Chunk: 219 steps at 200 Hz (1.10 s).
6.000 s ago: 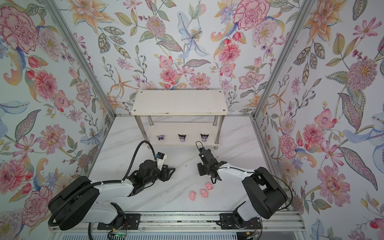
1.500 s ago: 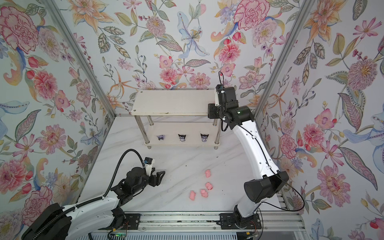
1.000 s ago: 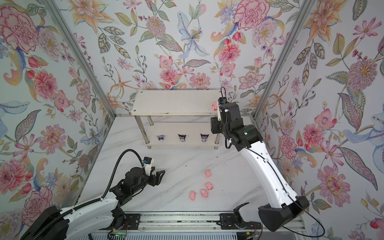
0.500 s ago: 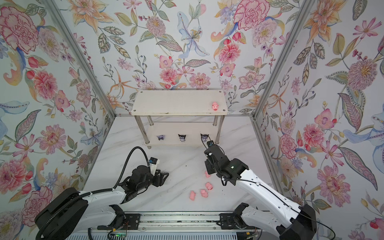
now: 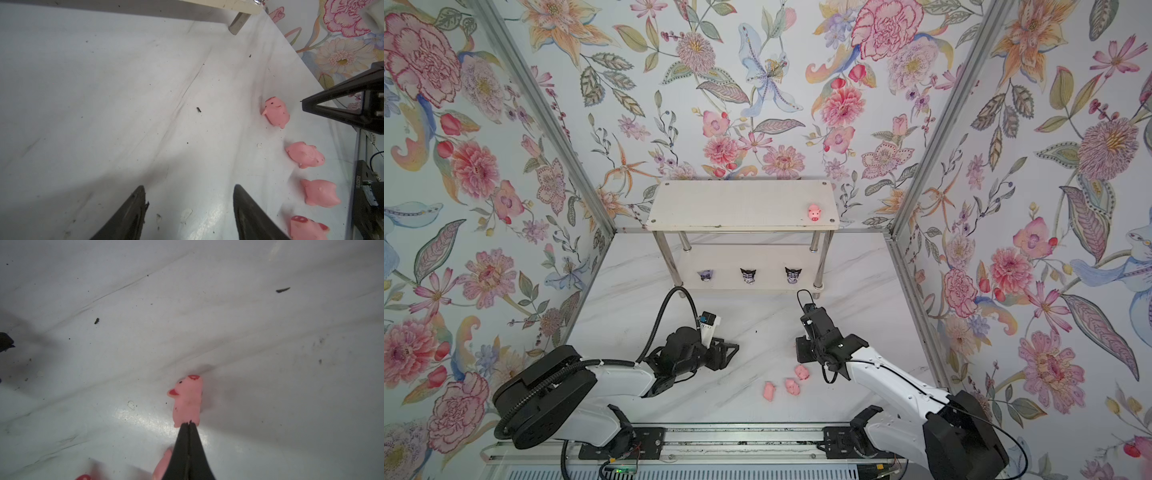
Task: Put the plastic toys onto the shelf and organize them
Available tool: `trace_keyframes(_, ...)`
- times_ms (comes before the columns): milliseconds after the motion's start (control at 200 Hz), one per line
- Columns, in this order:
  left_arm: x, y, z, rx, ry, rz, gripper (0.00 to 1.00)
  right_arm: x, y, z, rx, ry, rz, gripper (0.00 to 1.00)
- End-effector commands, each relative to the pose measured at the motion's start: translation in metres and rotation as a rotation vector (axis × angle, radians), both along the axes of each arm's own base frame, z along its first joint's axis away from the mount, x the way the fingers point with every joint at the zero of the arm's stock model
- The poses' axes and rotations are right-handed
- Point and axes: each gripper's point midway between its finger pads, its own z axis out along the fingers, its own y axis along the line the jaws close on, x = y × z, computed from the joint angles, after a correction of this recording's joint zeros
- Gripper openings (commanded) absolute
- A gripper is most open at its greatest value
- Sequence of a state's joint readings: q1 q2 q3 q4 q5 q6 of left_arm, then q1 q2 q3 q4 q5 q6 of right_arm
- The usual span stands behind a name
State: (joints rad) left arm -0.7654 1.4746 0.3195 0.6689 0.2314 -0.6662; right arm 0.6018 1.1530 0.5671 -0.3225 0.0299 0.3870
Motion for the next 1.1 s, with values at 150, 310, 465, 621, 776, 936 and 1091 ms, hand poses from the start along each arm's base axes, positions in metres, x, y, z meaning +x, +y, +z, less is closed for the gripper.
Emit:
trace_keyframes(150,0.01,-0.025,0.009,-0.049,-0.003,-0.014,0.68,0.011,-0.006,-0.031,0.032,0.057,-0.071,0.0)
trace_keyframes(310,0.015,-0.035,-0.002,-0.024,0.02,-0.038,0.67,0.006,-0.039,-0.049,0.042,0.092,-0.196,0.0)
trace_keyframes(465,0.019,-0.044,0.002,-0.028,0.015,-0.055,0.67,0.006,-0.055,-0.034,0.075,0.037,-0.29,0.07)
trace_keyframes(621,0.022,-0.044,-0.001,-0.016,0.006,-0.053,0.67,-0.003,-0.058,-0.029,0.086,0.04,-0.311,0.11)
trace_keyframes(776,0.021,-0.048,-0.005,-0.025,0.016,-0.067,0.67,-0.021,-0.037,-0.05,0.077,0.098,-0.26,0.12)
trace_keyframes(936,0.02,-0.048,-0.006,-0.027,0.021,-0.073,0.67,-0.024,-0.01,-0.064,0.063,0.132,-0.205,0.13)
trace_keyframes(1091,0.018,-0.043,-0.005,0.005,0.01,-0.075,0.7,-0.015,0.01,-0.058,0.05,0.117,-0.152,0.14)
